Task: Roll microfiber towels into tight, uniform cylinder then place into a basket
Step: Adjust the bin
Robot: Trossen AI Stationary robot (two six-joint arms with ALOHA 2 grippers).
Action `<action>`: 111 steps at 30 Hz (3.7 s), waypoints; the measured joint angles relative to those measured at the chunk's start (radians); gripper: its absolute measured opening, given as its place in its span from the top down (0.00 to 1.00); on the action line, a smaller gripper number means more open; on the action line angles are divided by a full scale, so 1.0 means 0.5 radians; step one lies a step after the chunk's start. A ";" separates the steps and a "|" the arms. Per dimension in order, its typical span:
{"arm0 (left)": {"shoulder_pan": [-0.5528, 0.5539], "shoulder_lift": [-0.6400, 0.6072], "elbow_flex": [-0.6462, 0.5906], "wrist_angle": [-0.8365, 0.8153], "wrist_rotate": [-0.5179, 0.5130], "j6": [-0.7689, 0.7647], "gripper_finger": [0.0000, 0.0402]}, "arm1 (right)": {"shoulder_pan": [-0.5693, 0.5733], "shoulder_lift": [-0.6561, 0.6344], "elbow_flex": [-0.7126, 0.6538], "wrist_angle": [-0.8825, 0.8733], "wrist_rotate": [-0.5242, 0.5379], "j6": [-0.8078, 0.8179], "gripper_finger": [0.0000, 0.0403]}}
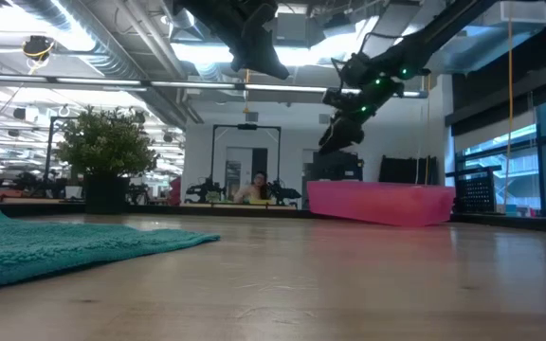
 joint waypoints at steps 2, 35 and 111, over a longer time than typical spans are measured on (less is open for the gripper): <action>-0.001 0.000 0.000 0.000 0.000 0.000 0.97 | 0.007 0.051 -0.001 0.044 -0.027 0.096 0.01; 0.000 0.000 0.000 0.000 -0.004 0.000 0.97 | 0.021 0.338 -0.002 0.321 0.014 0.390 0.01; -0.001 0.000 0.000 0.004 -0.005 0.000 0.97 | 0.076 -0.230 -0.003 -1.594 0.892 1.194 0.01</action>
